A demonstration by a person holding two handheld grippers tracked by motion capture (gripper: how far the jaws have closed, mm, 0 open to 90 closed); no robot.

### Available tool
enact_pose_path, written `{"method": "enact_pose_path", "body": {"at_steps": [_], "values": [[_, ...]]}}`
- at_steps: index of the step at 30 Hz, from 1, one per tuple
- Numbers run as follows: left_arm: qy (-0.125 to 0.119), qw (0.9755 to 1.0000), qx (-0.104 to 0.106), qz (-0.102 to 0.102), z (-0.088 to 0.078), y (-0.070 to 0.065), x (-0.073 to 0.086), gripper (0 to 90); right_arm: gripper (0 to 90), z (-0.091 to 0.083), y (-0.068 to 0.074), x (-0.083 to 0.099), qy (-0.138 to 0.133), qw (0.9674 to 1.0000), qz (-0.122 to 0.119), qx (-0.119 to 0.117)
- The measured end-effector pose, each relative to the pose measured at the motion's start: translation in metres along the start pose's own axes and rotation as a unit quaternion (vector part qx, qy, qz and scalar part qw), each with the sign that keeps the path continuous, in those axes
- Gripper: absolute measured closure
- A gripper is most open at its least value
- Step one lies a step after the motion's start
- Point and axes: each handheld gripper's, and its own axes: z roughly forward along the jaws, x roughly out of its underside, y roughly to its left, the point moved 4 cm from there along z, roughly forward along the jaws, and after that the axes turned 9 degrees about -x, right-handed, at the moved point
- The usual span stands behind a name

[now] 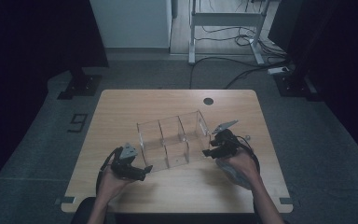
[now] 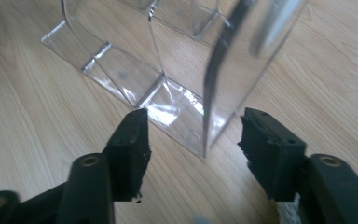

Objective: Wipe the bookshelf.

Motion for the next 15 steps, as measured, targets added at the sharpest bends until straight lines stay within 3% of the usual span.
{"method": "enact_pose_path", "body": {"at_steps": [3, 7, 11, 15], "values": [[0.008, 0.9998, -0.020, -0.001, 0.006, -0.002, -0.003, 2.4, 35.5, -0.008, -0.002, 0.003, -0.003, 0.9999, 0.002, 0.013], [0.012, 0.9993, -0.035, -0.011, 0.009, 0.000, -0.005, 15.4, 33.7, -0.025, -0.006, 0.009, -0.011, 0.9993, 0.010, 0.034], [0.025, 0.9983, -0.052, 0.003, 0.010, 0.002, -0.005, 24.5, 33.3, -0.039, -0.010, 0.017, -0.012, 0.9984, 0.019, 0.052], [0.032, 0.9980, -0.053, 0.006, 0.010, 0.003, -0.005, 28.7, 31.6, -0.047, -0.015, 0.030, -0.008, 0.9973, 0.026, 0.068]]}}
